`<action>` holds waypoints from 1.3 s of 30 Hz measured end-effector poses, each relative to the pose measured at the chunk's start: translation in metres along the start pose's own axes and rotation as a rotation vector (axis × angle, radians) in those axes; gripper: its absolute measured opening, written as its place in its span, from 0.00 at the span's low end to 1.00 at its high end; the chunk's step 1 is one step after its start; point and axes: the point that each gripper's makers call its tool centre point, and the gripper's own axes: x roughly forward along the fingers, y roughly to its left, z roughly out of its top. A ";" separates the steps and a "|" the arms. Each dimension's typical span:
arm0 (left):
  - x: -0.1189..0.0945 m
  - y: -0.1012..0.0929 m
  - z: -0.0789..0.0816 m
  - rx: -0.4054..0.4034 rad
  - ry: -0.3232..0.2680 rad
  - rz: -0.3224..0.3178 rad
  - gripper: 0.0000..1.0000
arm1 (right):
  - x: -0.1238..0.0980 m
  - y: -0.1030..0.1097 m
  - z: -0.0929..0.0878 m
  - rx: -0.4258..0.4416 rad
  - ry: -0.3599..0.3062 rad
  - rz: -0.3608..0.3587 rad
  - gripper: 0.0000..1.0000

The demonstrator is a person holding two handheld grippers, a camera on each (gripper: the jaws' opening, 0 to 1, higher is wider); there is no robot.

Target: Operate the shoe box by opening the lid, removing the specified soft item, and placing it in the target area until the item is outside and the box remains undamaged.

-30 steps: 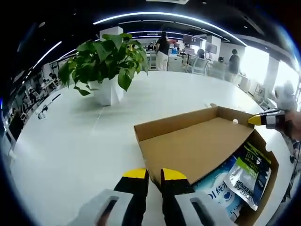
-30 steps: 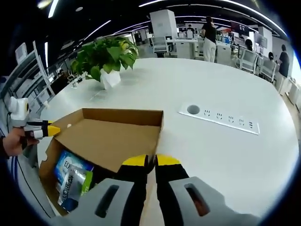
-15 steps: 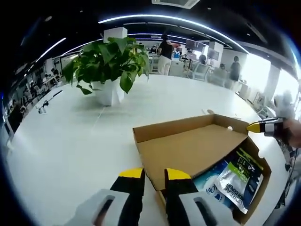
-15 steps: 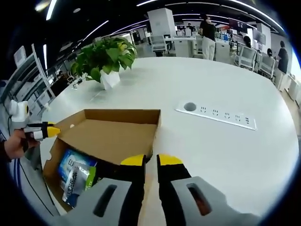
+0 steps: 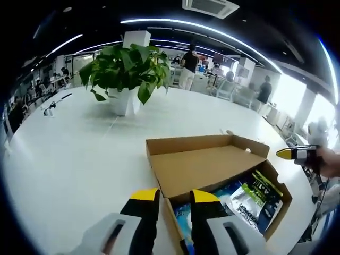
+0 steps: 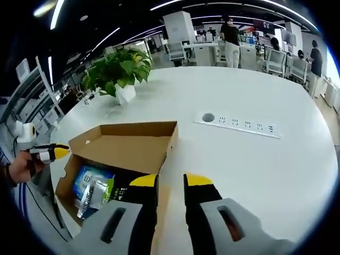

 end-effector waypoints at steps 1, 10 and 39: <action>-0.003 -0.002 -0.001 0.001 -0.004 -0.005 0.23 | -0.003 -0.002 -0.001 0.004 -0.010 -0.004 0.18; -0.014 -0.010 -0.005 0.009 -0.015 -0.022 0.26 | -0.023 -0.002 -0.009 0.015 -0.049 0.009 0.24; -0.005 -0.112 -0.049 0.075 0.105 -0.263 0.31 | -0.078 -0.009 -0.062 0.031 -0.081 0.022 0.30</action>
